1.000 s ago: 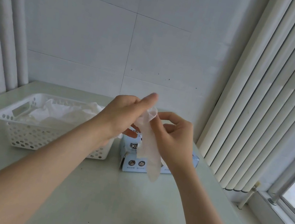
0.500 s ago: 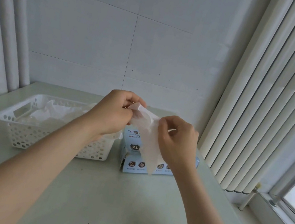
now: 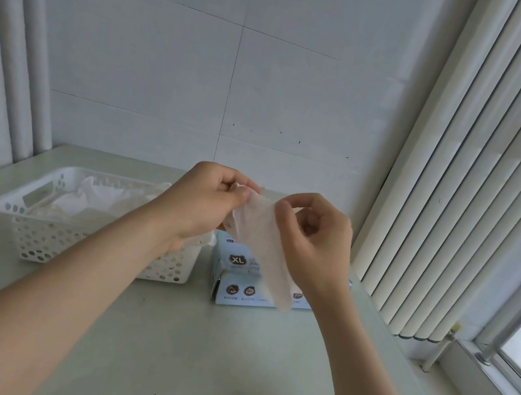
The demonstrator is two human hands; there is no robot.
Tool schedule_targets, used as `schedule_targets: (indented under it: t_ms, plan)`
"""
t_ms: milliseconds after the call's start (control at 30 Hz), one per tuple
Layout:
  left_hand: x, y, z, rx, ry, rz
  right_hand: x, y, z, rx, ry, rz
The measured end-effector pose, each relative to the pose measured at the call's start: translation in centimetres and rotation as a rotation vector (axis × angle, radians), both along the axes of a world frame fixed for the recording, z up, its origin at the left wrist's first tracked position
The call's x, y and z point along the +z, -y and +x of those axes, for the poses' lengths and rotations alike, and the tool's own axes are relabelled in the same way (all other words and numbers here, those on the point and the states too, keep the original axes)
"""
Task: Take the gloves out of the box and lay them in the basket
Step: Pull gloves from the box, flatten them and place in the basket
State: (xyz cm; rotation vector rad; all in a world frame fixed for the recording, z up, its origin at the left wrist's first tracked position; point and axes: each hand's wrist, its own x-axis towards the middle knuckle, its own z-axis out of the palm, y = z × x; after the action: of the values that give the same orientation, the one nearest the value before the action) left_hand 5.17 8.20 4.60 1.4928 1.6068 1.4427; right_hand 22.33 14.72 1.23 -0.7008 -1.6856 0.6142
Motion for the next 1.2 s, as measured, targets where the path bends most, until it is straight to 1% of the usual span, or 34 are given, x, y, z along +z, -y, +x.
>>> schedule_targets:
  t_ms: [167, 233, 300, 367, 433, 567, 633, 733, 833, 933, 1000, 1133, 1200]
  plan:
    - [0.2, -0.2, -0.2, 0.114, 0.031, 0.058, 0.1, -0.3, 0.7, -0.015, 0.189, -0.075]
    - [0.2, -0.5, -0.2, 0.12, 0.024, 0.062, 0.3, -0.3, 0.8, 0.046, 0.174, -0.142]
    - [0.0, -0.7, -0.3, 0.129, -0.009, 0.089, 0.4, -0.3, 0.9, 0.149, 0.102, -0.232]
    - [-0.3, -0.8, -0.5, 0.118, -0.078, 0.135, 0.5, -0.5, 1.0, 0.235, 0.031, -0.312]
    - [-0.6, -0.9, -0.8, 0.128, -0.171, 0.179, 0.4, -0.8, 1.0, 0.267, 0.005, -0.384]
    - [-0.9, -1.0, -1.7, 0.272, -0.389, 0.292, 0.2, -0.7, 1.2, 0.269, 0.15, -0.458]
    - [-0.7, -0.9, -2.0, 0.295, -0.463, 0.314, 0.3, -0.6, 1.4, 0.309, 0.196, -0.482]
    - [-0.4, -0.7, -2.4, 0.278, -0.474, 0.258, 0.1, -1.0, 1.6, 0.326, 0.246, -0.502]
    - [-0.2, -0.8, -2.5, 0.227, -0.427, 0.208, 0.2, -0.8, 1.6, 0.298, 0.239, -0.486]
    - [-0.1, -0.5, -2.7, 0.156, -0.443, 0.177, 0.3, -0.7, 1.6, 0.283, 0.235, -0.444]
    - [0.0, -0.5, -3.1, 0.155, -0.439, 0.168, 0.2, -0.9, 1.6, 0.275, 0.226, -0.424]
    - [0.1, -0.5, -3.8, 0.207, -0.394, 0.24, -0.2, -1.1, 1.4, 0.293, 0.083, -0.387]
    - [0.3, -0.4, -4.0, 0.224, -0.413, 0.288, -0.5, -1.1, 1.1, 0.314, 0.039, -0.35]
